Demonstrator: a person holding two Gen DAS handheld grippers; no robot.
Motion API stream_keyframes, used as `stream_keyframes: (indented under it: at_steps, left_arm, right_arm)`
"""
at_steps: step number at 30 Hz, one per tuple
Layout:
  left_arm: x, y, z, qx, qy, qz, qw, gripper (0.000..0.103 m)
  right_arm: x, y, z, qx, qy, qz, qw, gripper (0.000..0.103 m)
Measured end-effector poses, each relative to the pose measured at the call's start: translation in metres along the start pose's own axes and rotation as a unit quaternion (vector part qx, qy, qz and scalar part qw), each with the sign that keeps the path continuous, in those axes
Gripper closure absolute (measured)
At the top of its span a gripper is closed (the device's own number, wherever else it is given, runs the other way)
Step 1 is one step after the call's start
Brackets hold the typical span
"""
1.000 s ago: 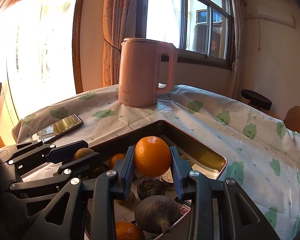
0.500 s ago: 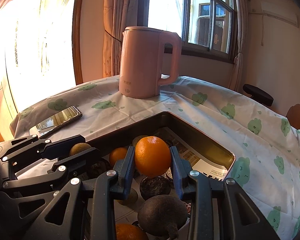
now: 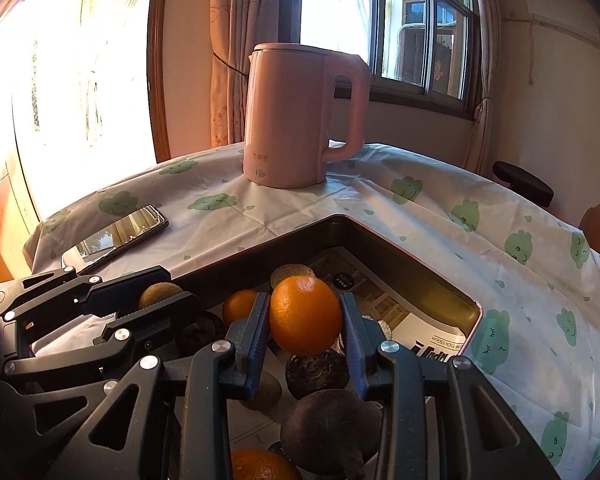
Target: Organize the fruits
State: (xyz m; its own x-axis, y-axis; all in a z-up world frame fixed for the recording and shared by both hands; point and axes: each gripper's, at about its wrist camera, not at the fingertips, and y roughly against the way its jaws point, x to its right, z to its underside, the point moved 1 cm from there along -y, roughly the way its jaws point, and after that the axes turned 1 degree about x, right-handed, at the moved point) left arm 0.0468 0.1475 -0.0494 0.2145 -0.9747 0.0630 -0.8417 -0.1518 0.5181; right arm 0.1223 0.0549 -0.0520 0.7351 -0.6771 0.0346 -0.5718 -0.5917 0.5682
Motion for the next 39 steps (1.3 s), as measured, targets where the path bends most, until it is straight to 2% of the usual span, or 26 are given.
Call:
stream_keyframes:
  at_steps: [4,7,9,11,17,24,39]
  left_arm:
    - [-0.002,0.002,0.001,0.004,0.004,0.004,1.0000,0.072]
    - [-0.002,0.008,0.000,0.016,0.005,0.003,0.9999,0.056]
    - [0.000,0.014,-0.002,0.030,0.005,0.003,0.9995,0.039]
    - [0.002,0.018,-0.004,0.041,0.006,0.008,0.9991,0.033]
    - [0.012,0.023,-0.006,0.058,0.000,0.014,0.9982,0.032]
    - [0.022,0.024,-0.006,0.069,-0.002,0.011,0.9975,0.028]
    - [0.025,0.025,-0.006,0.072,-0.003,0.004,0.9974,0.028]
  right_arm:
    - [0.001,0.003,0.000,0.004,0.001,0.005,1.000,0.058]
    - [0.005,0.012,0.001,0.012,-0.002,0.009,1.000,0.056]
    - [0.010,0.020,0.002,0.020,-0.006,0.017,1.000,0.052]
    - [0.017,0.030,0.003,0.032,-0.016,0.024,0.999,0.045]
    - [0.035,0.060,0.009,0.059,-0.033,0.049,0.997,0.042]
    - [0.049,0.080,0.020,0.086,-0.036,0.099,0.991,0.038]
    - [0.057,0.084,0.031,0.104,-0.046,0.125,0.986,0.037]
